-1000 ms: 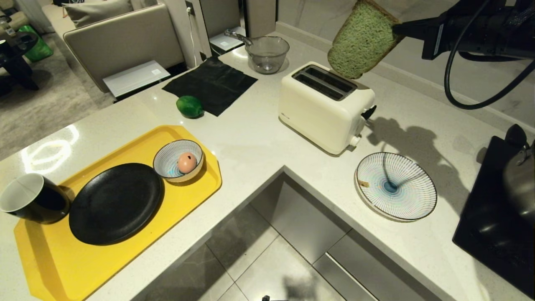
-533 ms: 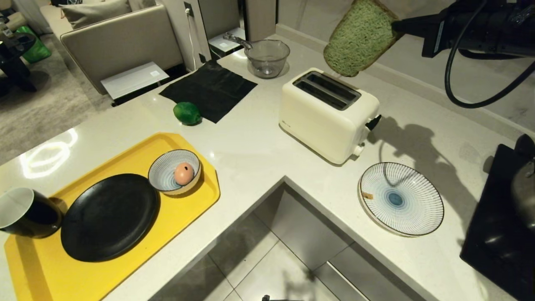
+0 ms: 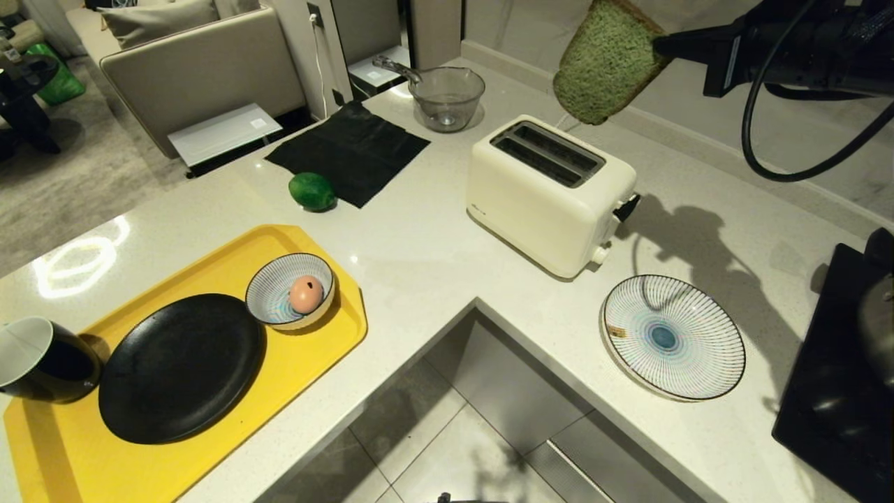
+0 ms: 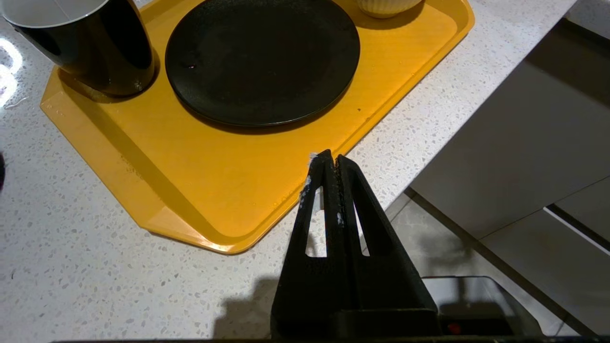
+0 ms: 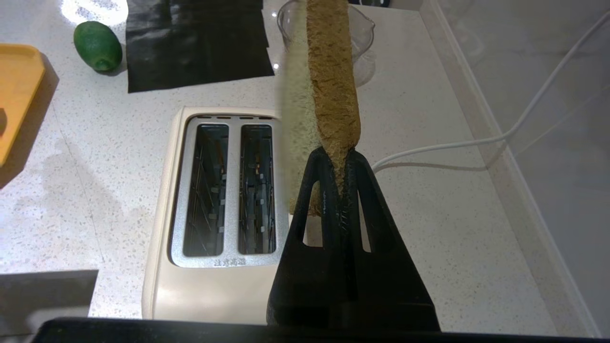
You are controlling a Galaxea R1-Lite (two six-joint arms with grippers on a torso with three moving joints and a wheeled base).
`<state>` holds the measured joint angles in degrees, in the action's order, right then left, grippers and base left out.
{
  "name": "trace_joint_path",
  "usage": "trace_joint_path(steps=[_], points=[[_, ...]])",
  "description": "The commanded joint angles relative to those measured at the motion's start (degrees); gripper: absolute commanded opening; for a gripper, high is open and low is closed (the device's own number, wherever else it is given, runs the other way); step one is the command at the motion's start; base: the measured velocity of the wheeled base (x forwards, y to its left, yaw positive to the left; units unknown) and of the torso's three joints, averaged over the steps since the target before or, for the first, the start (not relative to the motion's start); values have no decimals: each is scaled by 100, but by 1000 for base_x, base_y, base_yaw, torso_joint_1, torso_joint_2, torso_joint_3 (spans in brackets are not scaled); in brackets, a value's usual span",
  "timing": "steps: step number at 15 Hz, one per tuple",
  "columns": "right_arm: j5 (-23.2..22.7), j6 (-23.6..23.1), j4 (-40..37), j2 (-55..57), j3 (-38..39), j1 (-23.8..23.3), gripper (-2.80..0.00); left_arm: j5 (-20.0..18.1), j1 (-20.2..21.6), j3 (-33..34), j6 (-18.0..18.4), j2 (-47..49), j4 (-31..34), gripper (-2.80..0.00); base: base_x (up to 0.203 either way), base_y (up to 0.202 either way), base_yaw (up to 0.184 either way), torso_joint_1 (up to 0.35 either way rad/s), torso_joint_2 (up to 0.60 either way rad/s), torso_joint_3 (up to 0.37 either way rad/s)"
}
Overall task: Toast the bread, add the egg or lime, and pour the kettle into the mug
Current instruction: Put the bread slices in the toaster
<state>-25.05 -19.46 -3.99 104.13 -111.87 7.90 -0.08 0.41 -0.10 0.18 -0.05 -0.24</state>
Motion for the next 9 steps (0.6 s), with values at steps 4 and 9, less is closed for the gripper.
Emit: trace_joint_path(steps=[4, 9], points=[[-5, -23, -71, 23, 52, 39, -280, -1, 2, 1, -1, -4, -2, -280, 0, 0, 0, 0, 0, 0], [79, -23, -85, 204, 78, 45, -280, -1, 2, 1, -1, -4, -2, -280, 0, 0, 0, 0, 0, 0]])
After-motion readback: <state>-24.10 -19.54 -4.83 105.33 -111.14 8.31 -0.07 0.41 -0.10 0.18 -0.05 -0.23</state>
